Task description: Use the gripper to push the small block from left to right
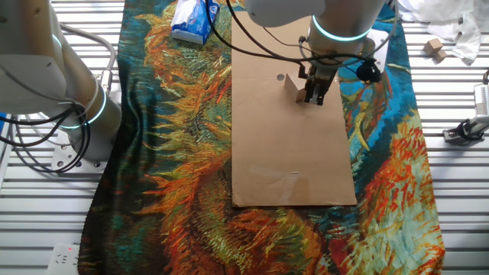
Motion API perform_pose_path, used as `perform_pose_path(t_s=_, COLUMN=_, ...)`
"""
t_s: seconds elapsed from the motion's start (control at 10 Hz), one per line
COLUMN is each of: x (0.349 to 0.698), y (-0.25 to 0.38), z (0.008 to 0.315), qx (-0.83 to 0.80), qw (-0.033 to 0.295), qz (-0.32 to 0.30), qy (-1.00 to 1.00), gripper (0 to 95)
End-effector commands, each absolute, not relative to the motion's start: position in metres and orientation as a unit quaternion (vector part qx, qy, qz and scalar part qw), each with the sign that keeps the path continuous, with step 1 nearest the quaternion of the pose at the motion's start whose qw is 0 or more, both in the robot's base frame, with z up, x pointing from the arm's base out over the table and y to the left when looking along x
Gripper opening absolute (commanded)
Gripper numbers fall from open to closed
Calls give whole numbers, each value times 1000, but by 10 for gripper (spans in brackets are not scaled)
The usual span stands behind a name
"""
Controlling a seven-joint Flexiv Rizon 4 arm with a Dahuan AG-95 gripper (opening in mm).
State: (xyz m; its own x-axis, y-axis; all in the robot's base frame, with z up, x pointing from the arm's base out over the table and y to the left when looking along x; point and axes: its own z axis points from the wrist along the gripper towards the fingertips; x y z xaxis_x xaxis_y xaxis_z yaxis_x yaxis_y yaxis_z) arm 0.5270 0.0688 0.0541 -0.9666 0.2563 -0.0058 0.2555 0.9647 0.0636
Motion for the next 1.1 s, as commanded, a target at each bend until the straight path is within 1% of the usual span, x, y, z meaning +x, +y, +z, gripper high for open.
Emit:
perform_pose_path(t_s=0.1, x=527, y=66, z=54, qx=129, qw=7, qz=36, qy=991, gripper=0)
perform_pose_path(t_s=0.8, x=528, y=65, z=54, qx=127, qw=5, qz=37, qy=991, gripper=0)
perform_pose_path(t_s=1.1, x=528, y=65, z=54, qx=119, qw=-6, qz=31, qy=992, gripper=0)
